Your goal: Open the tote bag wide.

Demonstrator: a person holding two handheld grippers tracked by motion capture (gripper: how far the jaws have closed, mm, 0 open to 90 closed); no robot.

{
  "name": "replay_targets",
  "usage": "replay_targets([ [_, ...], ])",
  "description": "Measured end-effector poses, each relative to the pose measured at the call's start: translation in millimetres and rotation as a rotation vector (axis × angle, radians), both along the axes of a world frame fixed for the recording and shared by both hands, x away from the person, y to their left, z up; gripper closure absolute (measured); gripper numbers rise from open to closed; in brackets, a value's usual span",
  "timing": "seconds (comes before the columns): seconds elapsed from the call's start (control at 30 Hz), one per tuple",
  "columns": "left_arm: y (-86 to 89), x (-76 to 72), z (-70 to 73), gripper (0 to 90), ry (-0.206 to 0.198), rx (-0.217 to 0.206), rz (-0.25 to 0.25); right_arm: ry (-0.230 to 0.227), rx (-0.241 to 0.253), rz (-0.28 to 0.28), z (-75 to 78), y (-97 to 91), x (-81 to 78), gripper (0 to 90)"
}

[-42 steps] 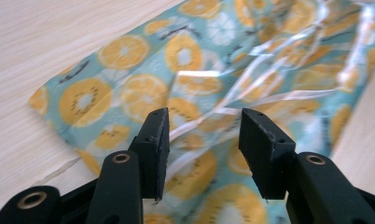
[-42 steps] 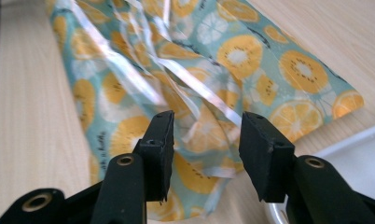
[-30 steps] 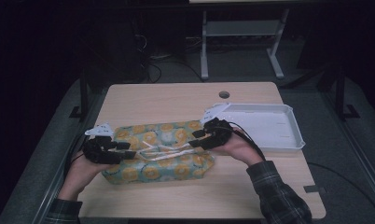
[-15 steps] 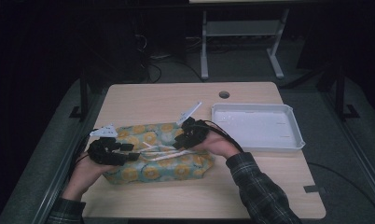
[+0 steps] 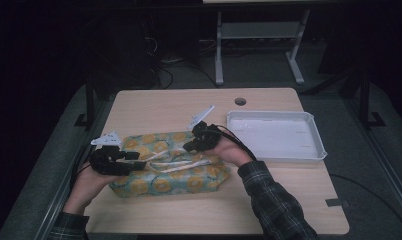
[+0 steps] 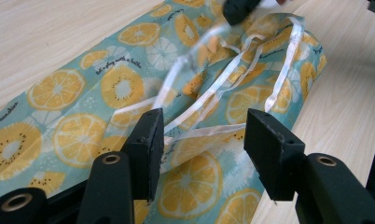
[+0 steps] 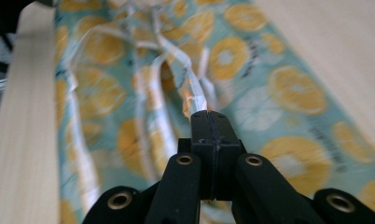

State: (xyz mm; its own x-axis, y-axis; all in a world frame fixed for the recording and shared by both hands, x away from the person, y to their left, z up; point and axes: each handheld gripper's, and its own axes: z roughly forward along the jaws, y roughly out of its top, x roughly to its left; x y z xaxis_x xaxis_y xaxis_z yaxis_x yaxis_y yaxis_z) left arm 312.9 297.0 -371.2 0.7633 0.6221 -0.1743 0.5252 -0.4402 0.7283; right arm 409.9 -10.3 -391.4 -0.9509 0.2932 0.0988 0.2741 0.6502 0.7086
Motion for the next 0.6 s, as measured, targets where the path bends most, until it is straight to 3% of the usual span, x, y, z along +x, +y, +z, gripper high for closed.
replay_targets([
  [0.13, 1.2, 0.5, 0.0, 47.0, 0.003, -0.001, 0.001, -0.001, 0.002, -0.066, 3.3, 0.6, 15.8, 89.5],
  [0.2, 2.0, 0.9, -0.2, 47.1, 0.002, -0.001, 0.002, -0.008, 0.0, -0.093, 1.0, 0.2, 25.6, 89.5],
  [0.27, 2.7, 1.2, -0.5, 47.1, 0.002, -0.005, 0.004, 0.015, -0.012, -0.139, -3.5, 0.1, 34.2, 89.5],
  [0.3, 3.1, 1.5, -0.6, 47.1, 0.001, -0.006, 0.004, 0.0, -0.025, -0.149, -7.5, -0.8, 40.2, 89.5],
  [0.4, 4.2, 1.8, -1.0, 47.1, 0.001, -0.006, 0.008, 0.045, -0.057, -0.21, -18.1, -2.1, 50.6, 88.8],
  [0.47, 4.7, 1.8, -0.8, 47.1, 0.0, -0.007, 0.01, 0.036, -0.065, -0.23, -22.5, -5.8, 54.7, 78.5],
  [0.53, 4.8, 2.1, -0.8, 47.2, 0.0, -0.009, 0.013, 0.063, -0.035, -0.24, -18.7, -9.3, 50.9, 70.3],
  [0.6, 4.6, 3.5, -1.2, 47.2, -0.003, -0.005, 0.013, 0.055, -0.012, -0.232, -11.6, -13.0, 44.0, 65.9],
])
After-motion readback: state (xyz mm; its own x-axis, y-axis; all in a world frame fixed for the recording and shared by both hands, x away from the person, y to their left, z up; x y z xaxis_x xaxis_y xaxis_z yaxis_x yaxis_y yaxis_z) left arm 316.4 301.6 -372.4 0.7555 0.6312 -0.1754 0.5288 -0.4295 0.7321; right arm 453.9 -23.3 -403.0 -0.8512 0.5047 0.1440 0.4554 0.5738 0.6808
